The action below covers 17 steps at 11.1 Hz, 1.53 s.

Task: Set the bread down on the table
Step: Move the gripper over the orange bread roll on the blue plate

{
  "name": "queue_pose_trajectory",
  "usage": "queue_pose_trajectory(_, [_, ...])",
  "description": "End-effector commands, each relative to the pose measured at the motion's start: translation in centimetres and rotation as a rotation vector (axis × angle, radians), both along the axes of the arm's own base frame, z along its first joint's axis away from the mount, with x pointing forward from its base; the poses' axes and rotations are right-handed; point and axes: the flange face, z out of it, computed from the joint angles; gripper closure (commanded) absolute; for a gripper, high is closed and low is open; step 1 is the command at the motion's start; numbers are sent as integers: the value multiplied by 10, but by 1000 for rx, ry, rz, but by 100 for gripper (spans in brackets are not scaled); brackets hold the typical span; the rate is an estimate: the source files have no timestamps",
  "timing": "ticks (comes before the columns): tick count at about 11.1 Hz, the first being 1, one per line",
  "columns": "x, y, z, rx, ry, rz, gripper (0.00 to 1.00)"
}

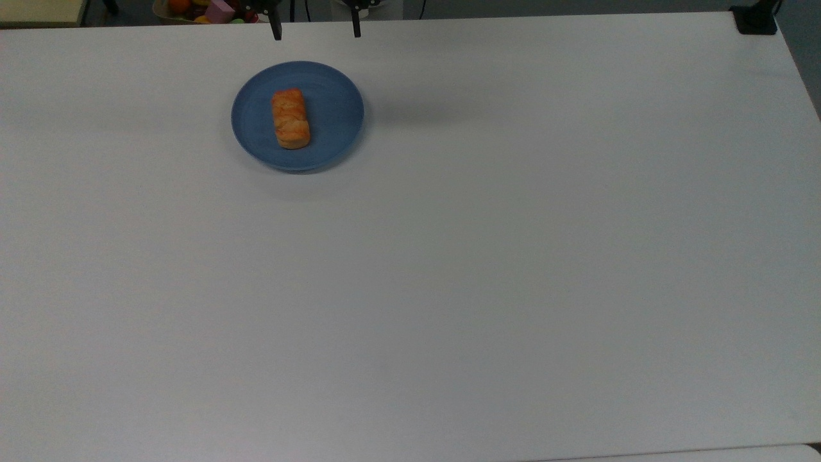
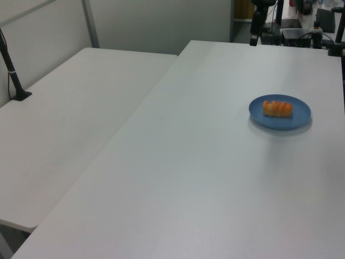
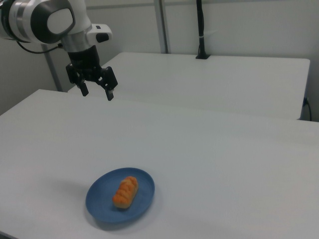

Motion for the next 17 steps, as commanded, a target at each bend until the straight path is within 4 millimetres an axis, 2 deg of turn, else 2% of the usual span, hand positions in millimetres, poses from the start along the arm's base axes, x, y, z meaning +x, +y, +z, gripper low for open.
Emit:
queue_pose_trajectory(1, [-10,-1,1,13,12,10,0])
queue_pose_trajectory(10, [-10,-6,4,13,8,9,0])
queue_pose_trajectory(17, [-32,5,-19,6,210,43,0])
